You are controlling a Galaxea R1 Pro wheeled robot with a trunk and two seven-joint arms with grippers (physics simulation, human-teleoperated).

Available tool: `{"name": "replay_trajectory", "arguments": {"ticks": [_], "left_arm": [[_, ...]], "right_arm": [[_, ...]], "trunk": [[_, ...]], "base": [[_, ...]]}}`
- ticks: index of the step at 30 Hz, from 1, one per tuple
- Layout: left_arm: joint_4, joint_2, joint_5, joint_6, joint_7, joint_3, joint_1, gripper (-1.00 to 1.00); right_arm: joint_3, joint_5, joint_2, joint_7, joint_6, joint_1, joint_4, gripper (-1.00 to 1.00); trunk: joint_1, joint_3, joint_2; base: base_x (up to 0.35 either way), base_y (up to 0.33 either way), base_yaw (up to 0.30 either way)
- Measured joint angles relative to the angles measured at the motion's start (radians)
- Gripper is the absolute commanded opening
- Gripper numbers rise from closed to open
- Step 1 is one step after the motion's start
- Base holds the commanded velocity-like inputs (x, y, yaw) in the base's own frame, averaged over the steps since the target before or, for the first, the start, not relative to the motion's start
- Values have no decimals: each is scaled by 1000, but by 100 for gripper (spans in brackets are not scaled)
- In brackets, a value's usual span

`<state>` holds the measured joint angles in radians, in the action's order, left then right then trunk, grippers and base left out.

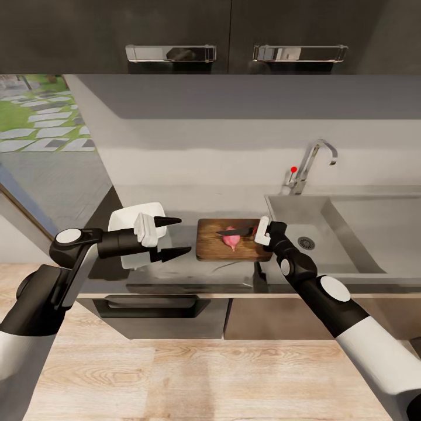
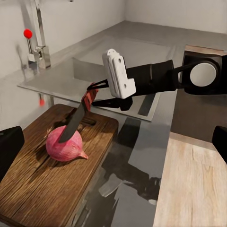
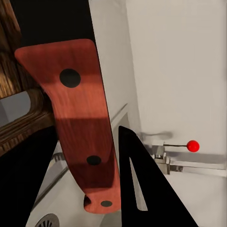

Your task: In the kitchen, take the Vidalia onion out of the sink, dice it on the chopping board with the paring knife, put the diced onion into the bowl on the countertop, then place both the paring knife and the chopping board into the sink.

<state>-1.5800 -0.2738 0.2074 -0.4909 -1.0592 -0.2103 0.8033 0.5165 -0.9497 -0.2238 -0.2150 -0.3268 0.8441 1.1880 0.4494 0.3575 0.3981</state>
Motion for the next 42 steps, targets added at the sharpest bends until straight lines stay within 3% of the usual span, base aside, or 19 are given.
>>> {"name": "replay_trajectory", "arguments": {"ticks": [13, 21, 22, 25, 30, 42], "left_arm": [[0, 0, 0, 0, 0, 0, 0, 100], [0, 0, 0, 0, 0, 0, 0, 100], [0, 1, 0, 0, 0, 0, 0, 100], [0, 2, 0, 0, 0, 0, 0, 100], [0, 2, 0, 0, 0, -1, 0, 100], [0, 2, 0, 0, 0, 0, 0, 100]], "right_arm": [[4, 0, 1, 168, 2, 0, -84, -100], [34, -9, 1, 195, 3, 0, -114, -100], [47, -2, 1, 306, 4, 0, -180, -100], [46, -3, 1, 333, 4, 0, -185, -100], [46, -3, 1, 363, 4, 0, -185, -100], [39, 1, 1, 359, 7, 0, -143, -100]], "trunk": [[0, 0, 0], [0, 0, 0], [0, 0, 0], [0, 0, 0], [0, 0, 0], [0, 0, 0]], "base": [[0, 0, 0], [0, 0, 0], [0, 0, 0], [0, 0, 0], [0, 0, 0], [0, 0, 0]]}}
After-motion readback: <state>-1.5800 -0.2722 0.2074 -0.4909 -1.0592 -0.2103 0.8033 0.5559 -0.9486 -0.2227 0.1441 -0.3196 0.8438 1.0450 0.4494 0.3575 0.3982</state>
